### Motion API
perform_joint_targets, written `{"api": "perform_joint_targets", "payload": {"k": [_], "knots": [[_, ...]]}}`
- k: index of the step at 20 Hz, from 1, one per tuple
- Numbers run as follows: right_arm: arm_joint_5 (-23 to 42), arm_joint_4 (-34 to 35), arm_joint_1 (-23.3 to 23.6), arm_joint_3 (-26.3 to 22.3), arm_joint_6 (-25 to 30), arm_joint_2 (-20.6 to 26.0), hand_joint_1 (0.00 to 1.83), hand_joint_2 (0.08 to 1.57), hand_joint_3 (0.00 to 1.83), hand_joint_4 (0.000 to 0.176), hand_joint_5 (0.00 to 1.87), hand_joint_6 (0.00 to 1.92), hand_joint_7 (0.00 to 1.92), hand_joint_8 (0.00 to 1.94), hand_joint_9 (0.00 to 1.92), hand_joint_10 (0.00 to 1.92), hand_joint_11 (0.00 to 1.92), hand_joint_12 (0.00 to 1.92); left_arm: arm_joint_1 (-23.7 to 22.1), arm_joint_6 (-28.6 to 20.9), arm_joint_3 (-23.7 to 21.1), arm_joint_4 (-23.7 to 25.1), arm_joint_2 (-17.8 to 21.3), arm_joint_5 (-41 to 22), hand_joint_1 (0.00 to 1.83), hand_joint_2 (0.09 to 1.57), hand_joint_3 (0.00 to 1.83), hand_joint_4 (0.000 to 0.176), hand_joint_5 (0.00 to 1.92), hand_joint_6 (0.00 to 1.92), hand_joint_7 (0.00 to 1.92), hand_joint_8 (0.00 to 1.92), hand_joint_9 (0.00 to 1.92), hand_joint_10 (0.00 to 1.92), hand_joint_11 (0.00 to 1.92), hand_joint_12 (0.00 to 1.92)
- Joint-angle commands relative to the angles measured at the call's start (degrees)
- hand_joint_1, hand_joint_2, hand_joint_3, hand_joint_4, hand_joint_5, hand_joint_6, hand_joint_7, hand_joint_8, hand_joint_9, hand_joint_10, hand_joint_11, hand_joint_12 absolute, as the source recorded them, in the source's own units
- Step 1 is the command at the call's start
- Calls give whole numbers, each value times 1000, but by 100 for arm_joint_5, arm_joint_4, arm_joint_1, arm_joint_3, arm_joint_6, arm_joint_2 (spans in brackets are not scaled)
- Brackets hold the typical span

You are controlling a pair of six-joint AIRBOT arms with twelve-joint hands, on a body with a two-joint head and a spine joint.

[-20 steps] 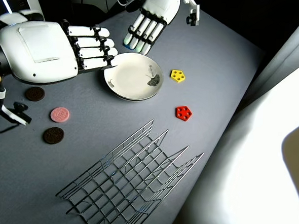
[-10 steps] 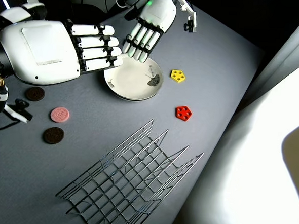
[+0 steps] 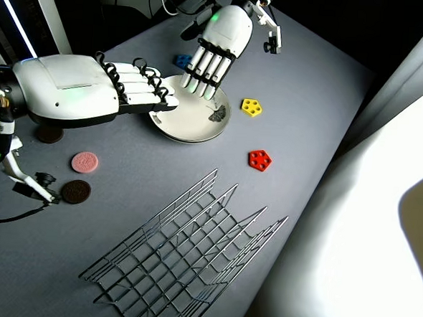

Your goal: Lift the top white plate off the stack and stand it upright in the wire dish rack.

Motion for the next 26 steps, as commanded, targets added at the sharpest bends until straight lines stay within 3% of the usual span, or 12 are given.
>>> {"api": "perform_joint_targets", "payload": {"k": [1,15,26], "knots": [[458,297,38,25,-61,19,123,978,3,0,55,2,61,2,63,4,110,35,-77,-6,21,-339,-50,-359,71,902,1,0,46,7,54,8,43,9,43,117],[403,94,-64,584,-119,-503,130,990,2,0,50,2,62,2,68,1,106,32,143,-1,365,-166,-292,-399,75,890,0,0,41,3,48,4,51,9,64,122],[403,-97,-74,607,-145,-596,164,986,0,0,45,4,64,5,67,5,88,23,148,9,412,-133,-395,-359,97,888,0,0,51,3,65,6,60,9,66,122]]}}
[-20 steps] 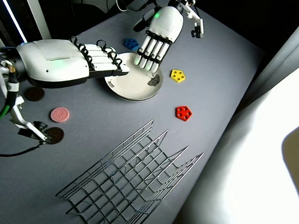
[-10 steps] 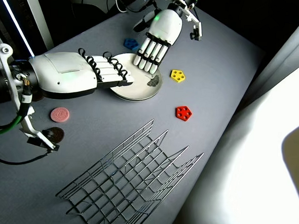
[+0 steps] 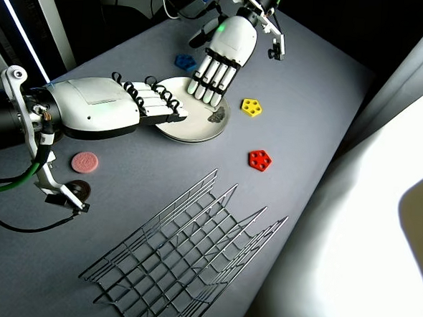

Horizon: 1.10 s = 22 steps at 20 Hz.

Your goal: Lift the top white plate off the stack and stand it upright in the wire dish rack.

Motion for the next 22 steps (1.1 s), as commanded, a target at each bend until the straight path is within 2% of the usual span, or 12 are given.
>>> {"api": "perform_joint_targets", "payload": {"k": [1,5,10,12,13,17,18,22], "knots": [[466,249,37,10,-14,42,158,988,0,0,52,7,68,6,68,5,89,24,-51,7,-35,-270,-61,-205,91,887,0,0,50,2,65,5,64,10,60,119],[485,218,40,0,-14,60,107,997,3,0,15,0,32,0,36,0,64,13,-22,6,-85,-454,-199,-101,79,890,1,0,31,0,37,0,29,0,33,107],[484,218,27,-15,-14,84,146,986,0,0,30,5,42,2,49,3,73,16,-150,7,-302,-644,-467,156,72,894,2,0,44,3,51,3,30,3,21,100],[484,218,27,-21,-14,79,236,957,0,0,26,2,43,1,57,4,81,19,-196,7,-407,-643,-536,256,86,896,2,0,39,0,42,0,19,0,17,98],[484,218,26,-21,-14,76,286,957,0,0,4,0,19,0,39,0,71,14,-205,6,-445,-641,-558,300,91,897,2,0,40,1,45,2,22,2,29,103],[484,218,-8,-24,-22,69,744,983,3,0,0,0,0,0,19,1,90,23,-216,5,-496,-609,-593,354,74,892,0,0,57,5,58,4,38,5,36,106],[484,218,-9,-27,-41,69,943,988,2,0,21,8,1,0,32,6,96,26,-215,4,-495,-581,-593,354,63,897,2,0,43,0,48,0,30,1,39,108],[484,218,-26,-41,-152,51,1214,970,3,0,77,7,69,11,106,13,182,76,-209,3,-445,-565,-592,337,91,888,0,0,45,2,51,1,37,2,32,106]]}}
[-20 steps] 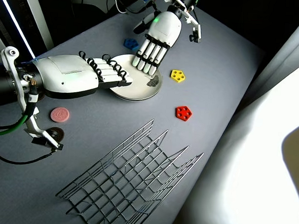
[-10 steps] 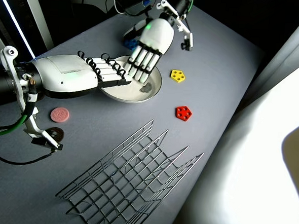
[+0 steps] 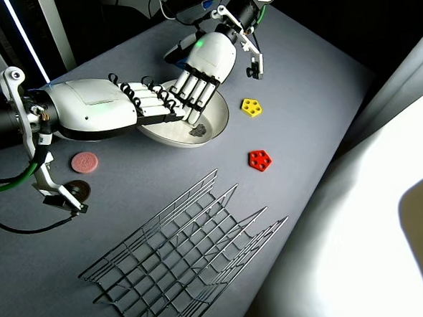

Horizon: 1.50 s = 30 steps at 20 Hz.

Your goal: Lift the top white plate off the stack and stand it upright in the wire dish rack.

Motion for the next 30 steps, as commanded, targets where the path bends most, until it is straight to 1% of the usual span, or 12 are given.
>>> {"api": "perform_joint_targets", "payload": {"k": [1,4,5,11,12,14,23,24,26,28,29,30], "knots": [[440,275,4,-20,-50,23,1214,970,3,0,77,7,69,11,106,13,182,76,-60,6,-12,-108,-66,-198,91,888,0,0,45,2,51,1,37,2,32,106],[314,306,-86,7,-64,-140,1277,987,2,0,102,4,104,6,133,7,200,95,-61,6,4,-95,-66,-201,88,888,0,0,63,9,69,8,53,8,57,117],[258,358,-109,18,-64,-198,1271,1045,22,0,97,0,99,1,128,1,176,89,-61,6,5,-95,-66,-200,93,899,3,0,29,1,35,1,20,1,21,101],[8,620,-191,132,-64,-467,1340,1052,2,0,200,7,178,6,213,9,231,131,-60,4,7,-95,-64,-195,62,905,3,0,38,2,45,2,28,3,21,97],[1,644,-201,149,-64,-491,1353,1048,0,0,224,12,194,8,237,13,240,137,-59,4,10,-95,-64,-193,113,909,3,0,41,3,44,2,25,1,6,90],[-32,723,-234,190,-64,-558,1388,1032,0,0,267,8,237,6,274,8,259,150,-57,3,18,-94,-65,-193,67,900,0,0,51,5,58,6,43,7,32,100],[-57,907,-316,181,-65,-730,1349,1031,5,0,334,11,296,7,366,15,306,186,-56,-1,54,-102,-64,-206,70,911,3,0,17,2,20,2,3,0,2,48],[-57,918,-317,170,-66,-735,1424,993,0,0,433,14,396,11,490,20,361,209,-56,-1,61,-102,-65,-206,57,912,2,0,3,0,3,0,0,0,0,40],[-57,938,-317,138,-67,-735,1448,1051,6,0,498,8,463,7,580,13,463,245,-56,0,66,-104,-66,-206,71,910,1,0,12,4,12,4,0,0,14,44],[-55,951,-317,115,-67,-735,1463,1067,1,0,663,12,632,11,756,14,685,316,-56,-1,65,-107,-66,-207,76,906,0,0,22,7,21,6,11,4,37,52],[-55,953,-316,98,-67,-735,1757,1025,0,0,776,18,766,18,839,16,781,1134,-56,-1,65,-109,-67,-207,77,905,0,0,22,6,15,3,6,2,21,45],[-55,953,-316,84,-67,-735,1816,1025,0,0,829,11,831,12,883,11,780,1330,-55,-1,65,-112,-67,-206,104,902,0,0,44,13,36,10,27,9,36,51]]}}
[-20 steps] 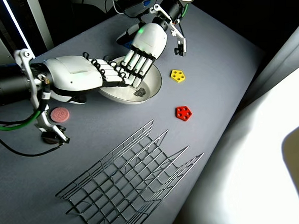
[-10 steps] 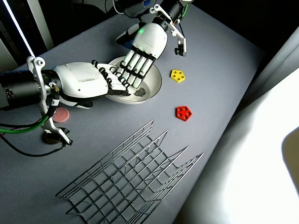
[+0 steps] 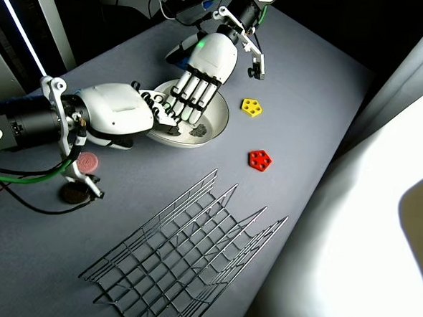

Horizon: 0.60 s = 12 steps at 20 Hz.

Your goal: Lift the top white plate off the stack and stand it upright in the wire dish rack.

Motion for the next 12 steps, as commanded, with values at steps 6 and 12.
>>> {"api": "perform_joint_targets", "payload": {"k": [6,12], "knots": [[306,124,48,-86,54,99,1494,1062,0,0,934,1007,1027,654,1082,777,1033,1308,-53,1,-19,-152,-43,-200,112,907,1,0,51,4,50,5,35,3,55,57],[316,123,273,-258,99,215,1499,1045,0,0,991,941,1062,629,1116,691,1036,1262,-221,-120,50,-383,51,-325,100,912,2,0,43,1,39,2,27,3,29,45]]}}
